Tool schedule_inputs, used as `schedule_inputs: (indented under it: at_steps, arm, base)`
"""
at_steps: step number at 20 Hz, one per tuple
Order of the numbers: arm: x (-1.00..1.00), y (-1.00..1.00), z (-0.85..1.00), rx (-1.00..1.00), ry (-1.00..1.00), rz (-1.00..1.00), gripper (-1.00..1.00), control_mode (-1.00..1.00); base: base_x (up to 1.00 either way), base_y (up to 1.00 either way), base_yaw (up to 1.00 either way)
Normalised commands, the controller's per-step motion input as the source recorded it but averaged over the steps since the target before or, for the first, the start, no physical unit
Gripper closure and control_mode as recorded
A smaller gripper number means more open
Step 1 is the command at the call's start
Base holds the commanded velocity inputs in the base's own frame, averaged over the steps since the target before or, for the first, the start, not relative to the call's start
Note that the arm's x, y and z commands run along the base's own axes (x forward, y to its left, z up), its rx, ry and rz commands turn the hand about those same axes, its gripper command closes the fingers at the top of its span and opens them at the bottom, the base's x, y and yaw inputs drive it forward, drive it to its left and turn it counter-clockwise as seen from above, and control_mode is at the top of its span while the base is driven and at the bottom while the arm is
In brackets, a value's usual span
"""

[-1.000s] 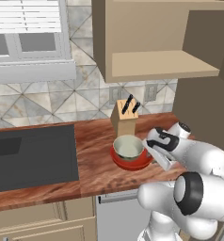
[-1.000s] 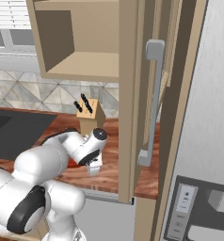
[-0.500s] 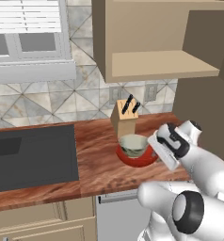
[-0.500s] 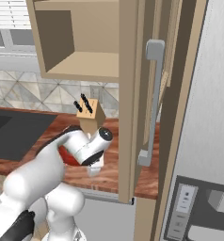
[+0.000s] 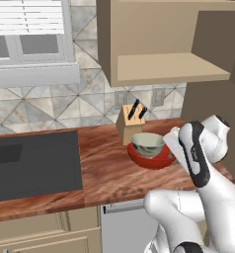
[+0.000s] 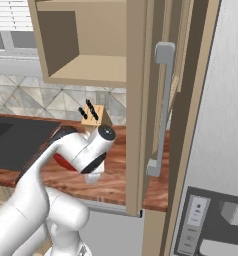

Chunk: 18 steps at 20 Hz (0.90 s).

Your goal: Pick up the bowls on the counter and stack them on top of one another in the open cabinet. Place the smaller bowl on top of the larger bowl.

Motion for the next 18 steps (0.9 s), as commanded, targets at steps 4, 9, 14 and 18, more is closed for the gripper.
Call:
schedule_inputs:
  at_steps: [4,9,14,18]
  arm:
    - [-0.73,0.00,0.76,-0.09,-0.04,0.00,1.00,-1.00]
    - [-0.89,0.00,0.83,-0.07,-0.06,0.00,1.00,-1.00]
    - [-0.75,0.00,0.97,-0.04,-0.08,-0.02,1.00,-1.00]
    - [-0.50,-0.02,1.00,-0.03,-0.14,-0.05,1.00,-1.00]
  base:
    - [0.00,0.00,0.00]
    - [0.00,0.00,0.00]
    - [0.00,0.00,0.00]
    - [0.00,0.00,0.00]
